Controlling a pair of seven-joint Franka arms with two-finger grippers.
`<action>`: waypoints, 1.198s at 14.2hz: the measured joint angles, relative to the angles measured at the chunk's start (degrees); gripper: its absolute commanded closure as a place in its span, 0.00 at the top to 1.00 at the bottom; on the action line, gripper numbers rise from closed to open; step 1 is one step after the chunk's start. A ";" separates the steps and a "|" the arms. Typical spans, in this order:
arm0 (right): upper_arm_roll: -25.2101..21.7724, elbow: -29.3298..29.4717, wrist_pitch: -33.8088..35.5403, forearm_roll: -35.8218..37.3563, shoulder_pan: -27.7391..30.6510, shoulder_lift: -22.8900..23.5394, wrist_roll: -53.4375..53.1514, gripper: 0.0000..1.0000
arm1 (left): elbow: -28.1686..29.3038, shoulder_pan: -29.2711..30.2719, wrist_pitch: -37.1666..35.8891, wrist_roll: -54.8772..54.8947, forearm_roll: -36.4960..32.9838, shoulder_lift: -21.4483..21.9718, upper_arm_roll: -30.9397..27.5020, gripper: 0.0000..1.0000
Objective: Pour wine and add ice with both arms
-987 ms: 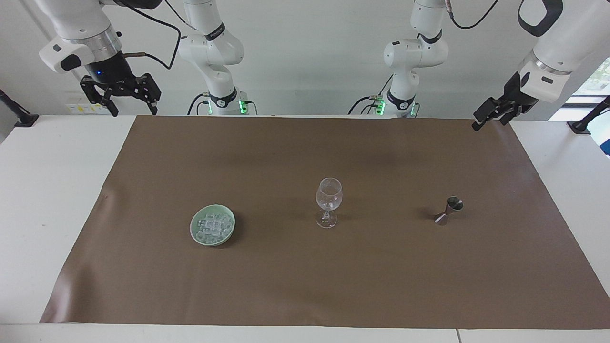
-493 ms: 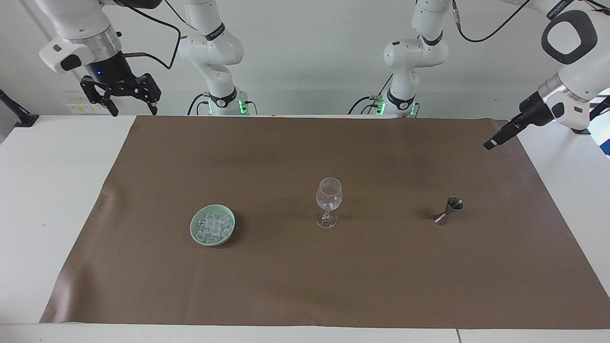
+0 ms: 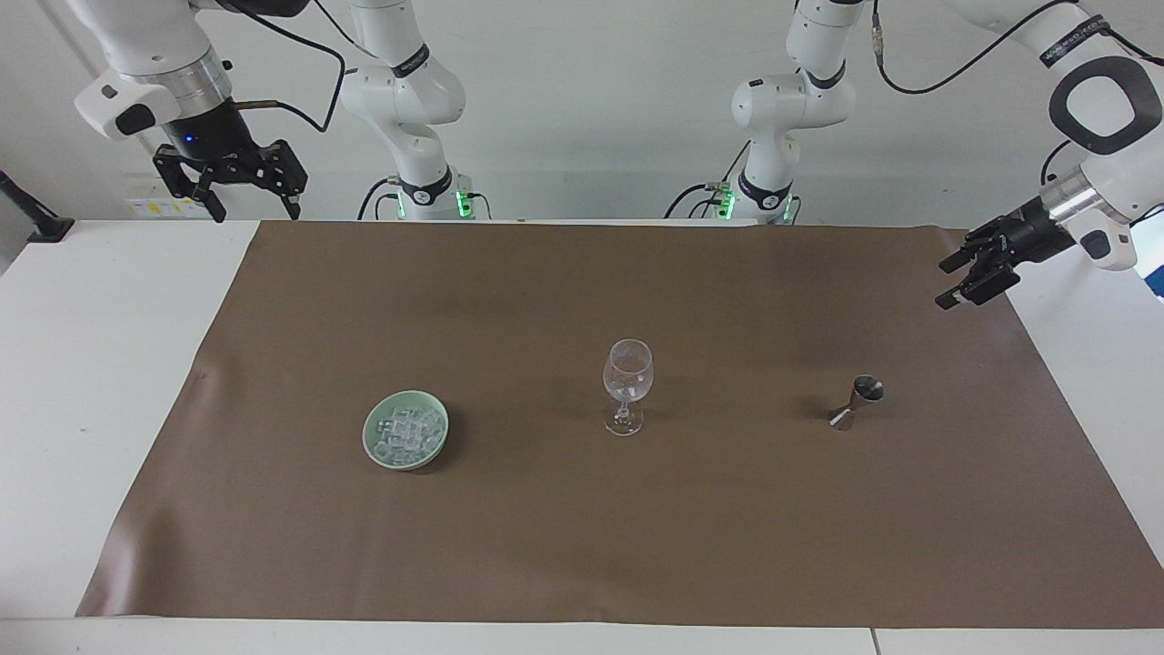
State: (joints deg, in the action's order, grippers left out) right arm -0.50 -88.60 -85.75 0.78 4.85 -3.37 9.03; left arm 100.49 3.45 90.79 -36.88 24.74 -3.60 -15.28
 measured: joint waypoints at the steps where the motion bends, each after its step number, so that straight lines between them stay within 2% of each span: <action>1: 0.00 0.00 0.00 0.00 0.00 0.00 0.00 1.00 | 0.57 0.39 0.17 0.02 1.00 -0.42 -1.00 1.00; 7: 0.00 0.00 0.00 0.00 0.00 0.00 0.00 1.00 | 4.91 2.24 1.23 -0.15 9.95 -4.17 -2.35 1.00; 10: 0.00 0.00 0.00 0.00 0.00 0.00 0.00 1.00 | 6.81 2.74 3.15 -1.09 14.68 -6.42 -5.16 1.00; 17: 0.00 0.00 0.00 0.00 0.00 0.00 0.00 1.00 | 11.12 3.50 10.76 -13.88 22.98 -7.58 -5.55 1.00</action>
State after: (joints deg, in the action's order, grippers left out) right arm -0.50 -88.60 -85.75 0.78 4.85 -3.37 9.03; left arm 111.61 6.95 101.55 -50.75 47.72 -11.17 -20.83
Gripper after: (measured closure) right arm 0.000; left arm 0.000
